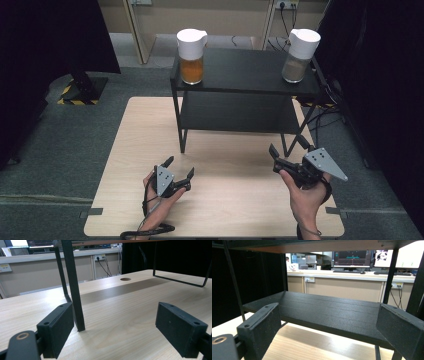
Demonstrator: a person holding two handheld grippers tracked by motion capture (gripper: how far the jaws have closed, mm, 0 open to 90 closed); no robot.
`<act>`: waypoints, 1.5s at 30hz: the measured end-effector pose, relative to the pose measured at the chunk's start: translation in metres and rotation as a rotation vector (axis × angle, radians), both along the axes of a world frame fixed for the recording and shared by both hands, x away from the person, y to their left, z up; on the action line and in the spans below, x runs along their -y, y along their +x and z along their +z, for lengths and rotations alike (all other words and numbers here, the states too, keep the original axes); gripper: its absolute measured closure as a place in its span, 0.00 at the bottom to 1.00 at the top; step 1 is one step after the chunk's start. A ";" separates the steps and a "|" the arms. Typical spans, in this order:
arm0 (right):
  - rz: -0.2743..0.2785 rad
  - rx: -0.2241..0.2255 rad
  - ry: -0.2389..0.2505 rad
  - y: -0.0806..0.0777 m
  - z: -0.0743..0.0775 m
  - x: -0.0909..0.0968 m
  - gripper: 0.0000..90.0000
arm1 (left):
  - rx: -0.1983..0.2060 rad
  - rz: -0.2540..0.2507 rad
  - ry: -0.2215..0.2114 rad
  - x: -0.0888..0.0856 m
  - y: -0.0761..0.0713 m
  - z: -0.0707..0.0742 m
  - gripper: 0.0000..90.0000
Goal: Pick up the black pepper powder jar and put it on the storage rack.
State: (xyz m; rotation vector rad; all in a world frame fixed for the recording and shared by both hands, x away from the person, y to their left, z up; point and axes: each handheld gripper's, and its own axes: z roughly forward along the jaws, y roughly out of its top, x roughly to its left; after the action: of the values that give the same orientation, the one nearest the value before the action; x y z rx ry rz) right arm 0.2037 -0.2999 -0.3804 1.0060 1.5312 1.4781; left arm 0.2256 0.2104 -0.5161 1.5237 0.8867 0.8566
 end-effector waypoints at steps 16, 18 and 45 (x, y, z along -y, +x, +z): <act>-0.013 -0.055 -0.004 -0.004 -0.034 0.002 0.07 | 0.002 0.000 0.001 0.001 0.000 0.000 0.16; -0.013 -0.062 -0.005 -0.004 -0.038 0.002 0.07 | 0.003 0.000 0.002 0.001 0.000 0.000 0.16; 0.002 -0.149 -0.050 -0.009 -0.070 0.003 0.07 | 0.005 0.001 0.004 0.001 -0.001 0.000 0.16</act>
State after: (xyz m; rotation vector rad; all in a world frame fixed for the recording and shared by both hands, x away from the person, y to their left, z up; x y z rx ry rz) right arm 0.1945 -0.3028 -0.4508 1.1060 1.6662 1.3855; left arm 0.2248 0.2092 -0.5165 1.5243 0.8825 0.8632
